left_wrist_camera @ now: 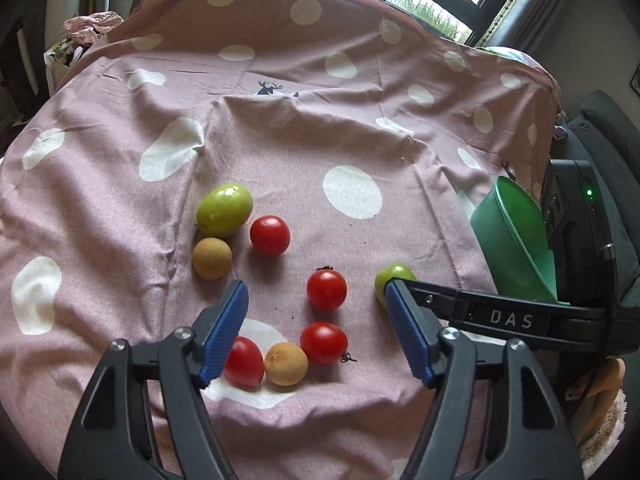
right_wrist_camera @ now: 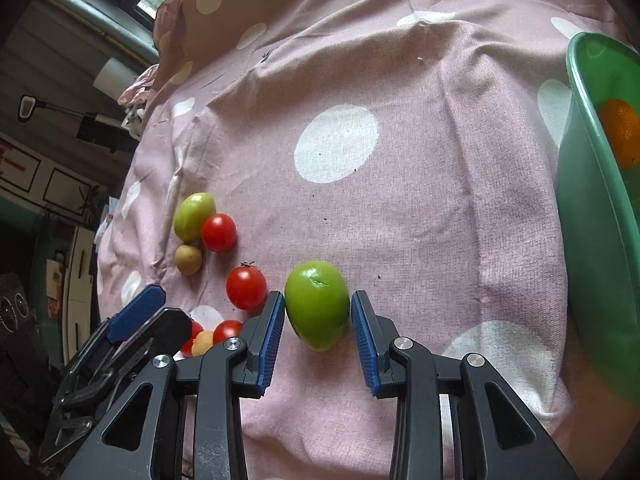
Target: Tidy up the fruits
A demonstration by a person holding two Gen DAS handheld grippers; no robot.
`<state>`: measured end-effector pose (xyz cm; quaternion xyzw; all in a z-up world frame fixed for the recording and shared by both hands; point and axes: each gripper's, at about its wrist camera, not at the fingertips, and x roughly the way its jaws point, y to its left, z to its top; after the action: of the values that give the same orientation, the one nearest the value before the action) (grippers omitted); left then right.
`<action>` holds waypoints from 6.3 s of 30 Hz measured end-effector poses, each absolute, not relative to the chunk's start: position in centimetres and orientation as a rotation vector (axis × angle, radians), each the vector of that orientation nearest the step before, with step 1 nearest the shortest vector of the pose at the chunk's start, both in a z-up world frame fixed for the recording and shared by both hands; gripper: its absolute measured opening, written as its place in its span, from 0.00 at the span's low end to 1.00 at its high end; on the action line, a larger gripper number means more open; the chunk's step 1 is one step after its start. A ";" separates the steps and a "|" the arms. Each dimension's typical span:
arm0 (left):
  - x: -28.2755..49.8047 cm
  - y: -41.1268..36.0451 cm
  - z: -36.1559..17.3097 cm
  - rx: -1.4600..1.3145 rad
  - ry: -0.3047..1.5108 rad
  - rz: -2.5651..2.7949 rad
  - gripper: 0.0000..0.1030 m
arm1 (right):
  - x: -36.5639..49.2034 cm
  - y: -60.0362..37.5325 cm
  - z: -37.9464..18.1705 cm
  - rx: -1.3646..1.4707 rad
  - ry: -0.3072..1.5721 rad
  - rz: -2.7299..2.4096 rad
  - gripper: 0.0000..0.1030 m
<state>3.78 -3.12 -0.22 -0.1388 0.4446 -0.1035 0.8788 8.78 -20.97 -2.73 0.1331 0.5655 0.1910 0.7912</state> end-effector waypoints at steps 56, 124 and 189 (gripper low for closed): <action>4.9 -19.2 7.8 -0.082 0.757 -0.558 0.34 | 5.4 -31.1 7.0 0.470 0.835 0.380 0.37; 7.5 -23.0 4.5 -0.180 0.883 -0.641 0.59 | 7.2 -38.9 3.4 0.539 0.928 0.077 0.59; 10.2 2.2 -1.3 -0.412 1.020 -0.107 0.37 | 17.9 -9.1 -3.7 0.256 1.288 0.644 0.41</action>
<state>10.22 2.19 -1.27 -0.1955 0.4843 -0.0510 0.8513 17.94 -9.09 -3.66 0.1171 0.5882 0.2940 0.7443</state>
